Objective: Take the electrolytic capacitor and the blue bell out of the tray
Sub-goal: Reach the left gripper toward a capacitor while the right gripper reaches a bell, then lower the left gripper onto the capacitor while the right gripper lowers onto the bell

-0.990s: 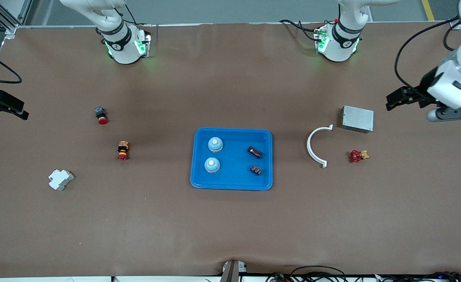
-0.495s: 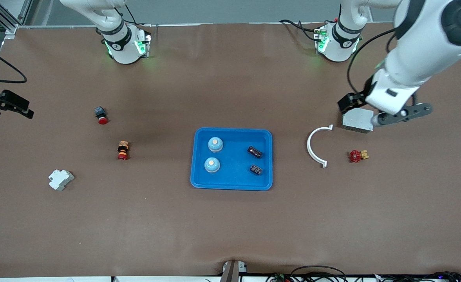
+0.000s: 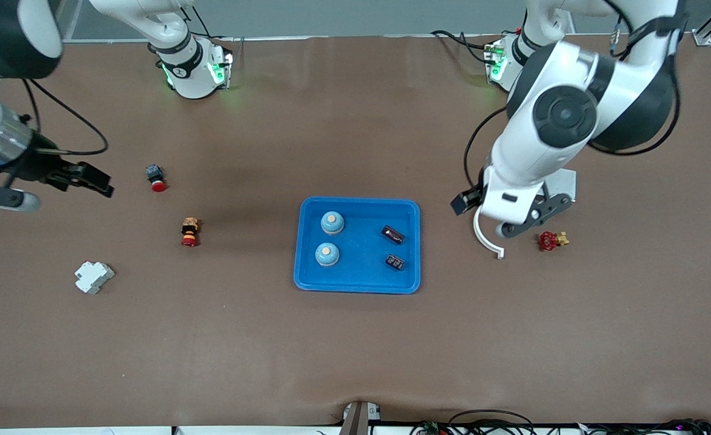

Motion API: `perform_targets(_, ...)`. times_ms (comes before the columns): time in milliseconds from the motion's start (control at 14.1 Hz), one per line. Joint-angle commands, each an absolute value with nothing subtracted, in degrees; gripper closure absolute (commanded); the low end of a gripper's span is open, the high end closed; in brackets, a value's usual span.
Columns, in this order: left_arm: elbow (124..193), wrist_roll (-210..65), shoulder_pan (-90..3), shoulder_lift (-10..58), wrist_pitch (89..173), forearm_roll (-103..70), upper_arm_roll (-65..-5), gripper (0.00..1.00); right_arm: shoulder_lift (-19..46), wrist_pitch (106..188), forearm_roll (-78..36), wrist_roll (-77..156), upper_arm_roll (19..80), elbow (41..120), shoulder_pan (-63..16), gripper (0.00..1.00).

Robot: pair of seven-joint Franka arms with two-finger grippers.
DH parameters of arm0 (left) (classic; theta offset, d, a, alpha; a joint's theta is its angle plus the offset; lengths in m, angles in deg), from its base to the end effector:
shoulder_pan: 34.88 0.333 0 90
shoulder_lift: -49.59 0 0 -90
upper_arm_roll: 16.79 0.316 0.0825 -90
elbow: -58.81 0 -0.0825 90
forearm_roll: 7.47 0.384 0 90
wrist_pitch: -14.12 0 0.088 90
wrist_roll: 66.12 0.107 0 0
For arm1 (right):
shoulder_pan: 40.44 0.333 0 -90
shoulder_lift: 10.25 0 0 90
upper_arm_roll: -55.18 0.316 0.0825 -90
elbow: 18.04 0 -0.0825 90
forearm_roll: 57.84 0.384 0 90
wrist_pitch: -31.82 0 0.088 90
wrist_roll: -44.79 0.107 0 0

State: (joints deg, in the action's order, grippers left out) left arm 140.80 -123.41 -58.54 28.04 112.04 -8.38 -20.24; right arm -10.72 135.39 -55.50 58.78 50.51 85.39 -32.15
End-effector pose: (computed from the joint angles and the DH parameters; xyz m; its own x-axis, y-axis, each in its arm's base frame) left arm 0.5917 -0.2980 0.4722 0.8570 0.5084 -0.0842 0.5048 -0.8611 -0.0616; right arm 0.5605 0.0387 0.5379 0.9819 -0.1892 0.0003 -0.1890 -0.9811 -0.0418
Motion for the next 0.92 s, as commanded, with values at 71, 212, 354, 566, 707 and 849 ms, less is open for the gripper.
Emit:
perform_targets(71,137.9,-132.4,-59.8,22.1,117.8,-10.9,-20.1,0.00,-13.7,142.1,-54.7,66.1,50.1,94.1,-28.1,0.00)
perform_targets(212,137.9,-137.2,-61.0,19.4,122.1,-11.4,-20.1,0.00,-14.6,145.1,-54.8,70.7,50.1,97.4,-24.6,0.00)
perform_targets(354,137.9,-140.5,-62.9,17.4,124.9,-11.0,-20.0,0.00,-14.1,146.2,-54.8,72.6,50.1,98.3,-22.8,0.00)
perform_targets(566,137.9,-143.0,-63.9,16.3,126.1,-10.9,-19.8,0.00,-13.5,146.3,-54.8,76.7,50.1,98.3,-19.5,0.00)
perform_targets(707,137.9,-151.3,-65.2,14.4,128.2,-10.6,-19.7,0.00,-12.5,148.2,-55.1,82.4,50.1,98.2,-16.0,0.00)
perform_targets(849,137.9,-153.7,-65.6,12.3,130.6,-10.6,-19.8,0.00,-9.9,151.5,-55.3,88.1,50.1,98.1,-12.2,0.00)
